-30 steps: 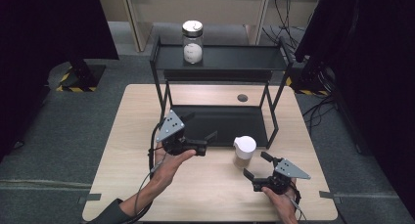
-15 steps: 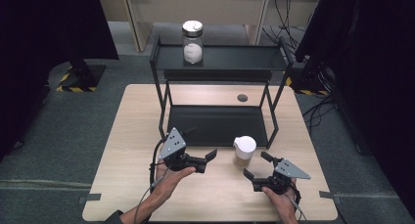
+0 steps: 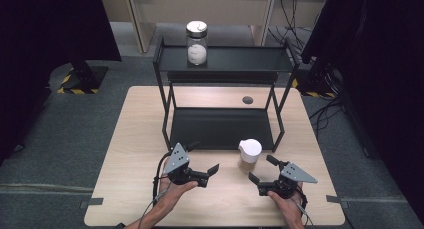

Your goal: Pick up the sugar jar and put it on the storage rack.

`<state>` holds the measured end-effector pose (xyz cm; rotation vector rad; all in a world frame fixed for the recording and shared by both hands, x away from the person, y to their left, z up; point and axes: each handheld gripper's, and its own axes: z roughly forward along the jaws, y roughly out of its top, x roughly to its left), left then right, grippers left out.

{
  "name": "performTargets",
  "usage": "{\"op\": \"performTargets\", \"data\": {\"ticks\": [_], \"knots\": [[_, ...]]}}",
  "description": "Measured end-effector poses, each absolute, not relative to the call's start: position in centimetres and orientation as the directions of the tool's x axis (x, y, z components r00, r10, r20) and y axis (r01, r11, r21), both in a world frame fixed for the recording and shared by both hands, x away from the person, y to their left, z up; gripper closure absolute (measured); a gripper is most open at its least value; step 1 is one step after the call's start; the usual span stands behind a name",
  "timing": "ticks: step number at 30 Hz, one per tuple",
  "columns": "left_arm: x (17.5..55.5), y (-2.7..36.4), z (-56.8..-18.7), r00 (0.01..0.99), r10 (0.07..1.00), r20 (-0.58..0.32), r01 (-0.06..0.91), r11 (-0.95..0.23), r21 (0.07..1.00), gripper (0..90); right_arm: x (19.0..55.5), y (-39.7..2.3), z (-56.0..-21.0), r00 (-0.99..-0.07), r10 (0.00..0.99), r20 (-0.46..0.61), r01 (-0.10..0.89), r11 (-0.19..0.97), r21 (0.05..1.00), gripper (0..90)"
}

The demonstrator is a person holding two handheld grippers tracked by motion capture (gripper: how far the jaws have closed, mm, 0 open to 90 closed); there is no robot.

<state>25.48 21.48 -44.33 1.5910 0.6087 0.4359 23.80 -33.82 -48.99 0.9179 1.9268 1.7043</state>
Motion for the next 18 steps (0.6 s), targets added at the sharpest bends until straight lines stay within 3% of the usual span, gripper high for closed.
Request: {"op": "performTargets", "data": {"ticks": [18], "knots": [[24.2,22.1,-48.3,0.791,0.608,-0.067,0.138,-0.070,0.988,0.7,23.8,-33.9,-49.0,-0.701,0.703,0.122,0.205,0.035,0.978,0.5]]}}
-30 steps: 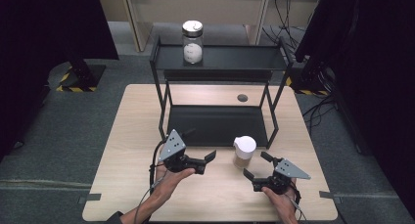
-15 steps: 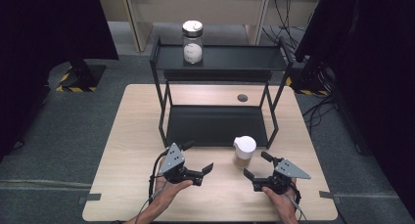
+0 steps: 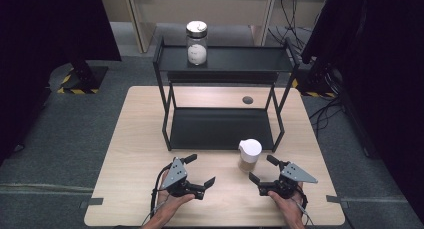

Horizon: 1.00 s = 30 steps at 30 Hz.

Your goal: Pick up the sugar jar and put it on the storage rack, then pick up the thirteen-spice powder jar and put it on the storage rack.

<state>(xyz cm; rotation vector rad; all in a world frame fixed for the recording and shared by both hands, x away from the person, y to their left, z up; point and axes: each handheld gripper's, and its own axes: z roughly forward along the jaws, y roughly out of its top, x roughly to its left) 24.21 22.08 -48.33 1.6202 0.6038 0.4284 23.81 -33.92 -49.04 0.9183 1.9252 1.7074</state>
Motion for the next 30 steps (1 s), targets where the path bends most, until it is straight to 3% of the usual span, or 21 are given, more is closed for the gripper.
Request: {"op": "performTargets", "data": {"ticks": [30], "knots": [[23.88,21.92,-49.25,0.787,0.614,-0.059,0.143,-0.089,0.986,0.8,23.85,-33.81,-49.00,-0.701,0.705,0.109,0.191,0.039,0.981,0.6]]}}
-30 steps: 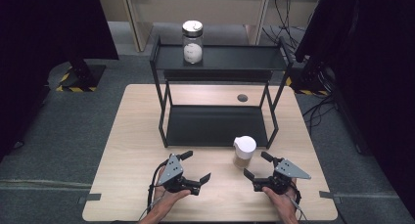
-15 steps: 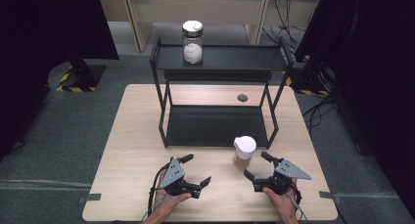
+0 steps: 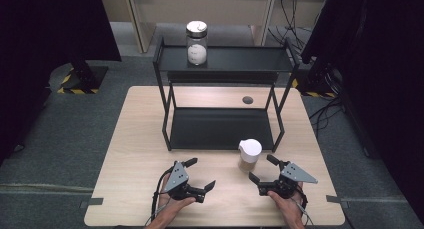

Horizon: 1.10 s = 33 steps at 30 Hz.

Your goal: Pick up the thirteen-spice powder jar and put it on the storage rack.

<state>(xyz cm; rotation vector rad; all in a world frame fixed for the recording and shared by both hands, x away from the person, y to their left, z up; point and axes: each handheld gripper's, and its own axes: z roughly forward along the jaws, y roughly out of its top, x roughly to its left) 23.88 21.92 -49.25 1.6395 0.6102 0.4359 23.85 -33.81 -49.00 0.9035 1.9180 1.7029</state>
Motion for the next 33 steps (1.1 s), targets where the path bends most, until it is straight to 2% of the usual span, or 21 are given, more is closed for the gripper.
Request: {"op": "performTargets", "data": {"ticks": [13,33], "knots": [[23.8,21.9,-49.4,0.793,0.606,-0.062,0.143,-0.087,0.986,0.8,24.1,-32.8,-48.7,-0.690,0.719,0.084,0.178,0.057,0.982,0.6],[23.8,22.0,-49.5,0.794,0.604,-0.071,0.146,-0.076,0.986,0.9,26.8,-31.3,-48.7,-0.689,0.722,0.065,0.187,0.090,0.978,1.9]]}}
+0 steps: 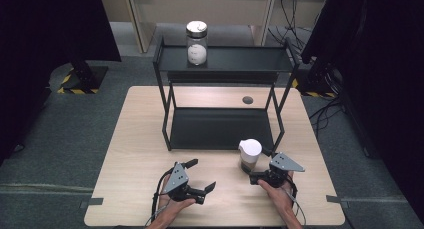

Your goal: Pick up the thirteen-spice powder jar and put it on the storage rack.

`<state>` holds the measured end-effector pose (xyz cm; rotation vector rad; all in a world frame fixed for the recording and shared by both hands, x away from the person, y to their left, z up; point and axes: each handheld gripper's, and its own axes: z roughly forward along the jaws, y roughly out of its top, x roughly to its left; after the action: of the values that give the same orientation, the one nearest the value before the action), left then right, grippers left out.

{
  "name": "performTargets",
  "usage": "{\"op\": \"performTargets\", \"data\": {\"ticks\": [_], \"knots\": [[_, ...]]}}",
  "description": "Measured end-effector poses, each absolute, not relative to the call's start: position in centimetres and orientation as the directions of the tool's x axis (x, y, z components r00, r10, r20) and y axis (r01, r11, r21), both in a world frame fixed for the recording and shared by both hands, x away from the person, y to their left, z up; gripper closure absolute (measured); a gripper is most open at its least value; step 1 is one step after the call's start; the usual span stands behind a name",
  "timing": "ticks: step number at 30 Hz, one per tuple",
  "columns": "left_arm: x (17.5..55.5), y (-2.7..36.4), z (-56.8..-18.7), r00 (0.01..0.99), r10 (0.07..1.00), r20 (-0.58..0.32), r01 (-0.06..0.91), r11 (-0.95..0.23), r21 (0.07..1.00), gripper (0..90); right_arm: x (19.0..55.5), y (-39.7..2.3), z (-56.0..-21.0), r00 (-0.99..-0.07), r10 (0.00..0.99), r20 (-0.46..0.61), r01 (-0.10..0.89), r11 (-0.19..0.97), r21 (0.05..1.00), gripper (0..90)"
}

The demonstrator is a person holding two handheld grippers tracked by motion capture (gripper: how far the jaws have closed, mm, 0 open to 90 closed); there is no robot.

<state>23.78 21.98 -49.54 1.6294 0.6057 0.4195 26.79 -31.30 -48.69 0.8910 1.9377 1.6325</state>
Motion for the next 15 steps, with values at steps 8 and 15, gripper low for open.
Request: {"op": "performTargets", "data": {"ticks": [8,15], "knots": [[23.8,22.0,-49.6,0.794,0.603,-0.075,0.151,-0.076,0.986,1.0,27.5,-31.2,-48.9,-0.690,0.721,0.052,0.187,0.109,0.976,10.3],[23.9,22.0,-49.7,0.795,0.601,-0.083,0.158,-0.074,0.985,1.0,28.3,-31.0,-49.0,-0.703,0.709,0.044,0.196,0.134,0.971,22.1]]}}
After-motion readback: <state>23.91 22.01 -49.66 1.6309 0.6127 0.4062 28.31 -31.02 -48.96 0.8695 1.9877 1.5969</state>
